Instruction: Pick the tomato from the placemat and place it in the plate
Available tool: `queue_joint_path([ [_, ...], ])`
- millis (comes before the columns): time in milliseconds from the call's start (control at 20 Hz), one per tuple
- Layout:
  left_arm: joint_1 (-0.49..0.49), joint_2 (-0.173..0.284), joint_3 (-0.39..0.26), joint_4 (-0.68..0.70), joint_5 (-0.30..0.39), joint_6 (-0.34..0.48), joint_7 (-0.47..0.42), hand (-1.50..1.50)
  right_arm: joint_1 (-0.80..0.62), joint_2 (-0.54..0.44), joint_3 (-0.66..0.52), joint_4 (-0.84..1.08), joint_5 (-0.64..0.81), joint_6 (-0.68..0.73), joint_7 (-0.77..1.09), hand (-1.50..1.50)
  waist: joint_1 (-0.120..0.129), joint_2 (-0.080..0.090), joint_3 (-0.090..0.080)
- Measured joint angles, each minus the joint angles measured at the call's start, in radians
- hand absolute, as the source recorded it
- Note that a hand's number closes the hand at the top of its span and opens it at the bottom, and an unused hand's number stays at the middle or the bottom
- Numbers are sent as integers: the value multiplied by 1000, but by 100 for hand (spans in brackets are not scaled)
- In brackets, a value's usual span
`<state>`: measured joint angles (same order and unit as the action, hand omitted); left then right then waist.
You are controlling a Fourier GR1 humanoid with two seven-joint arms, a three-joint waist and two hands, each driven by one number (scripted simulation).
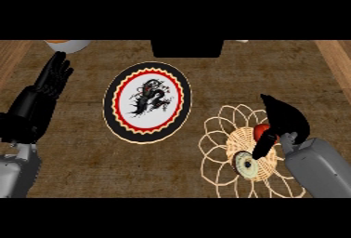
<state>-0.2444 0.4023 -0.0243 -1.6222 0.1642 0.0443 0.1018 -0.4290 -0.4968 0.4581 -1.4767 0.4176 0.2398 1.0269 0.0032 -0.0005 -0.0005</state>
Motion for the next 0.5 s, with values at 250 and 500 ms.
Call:
queue_joint_path([
  [250, -14, -16, 12, -2, -12, -12, 15, 0, 34, 22, -28, 40, 25, 18, -26, -150, -2, 0, 0],
  [500, -32, -29, 39, 34, -25, -39, -5, 0, 50, 59, -66, 95, 53, 37, -68, -150, -2, -2, -3],
])
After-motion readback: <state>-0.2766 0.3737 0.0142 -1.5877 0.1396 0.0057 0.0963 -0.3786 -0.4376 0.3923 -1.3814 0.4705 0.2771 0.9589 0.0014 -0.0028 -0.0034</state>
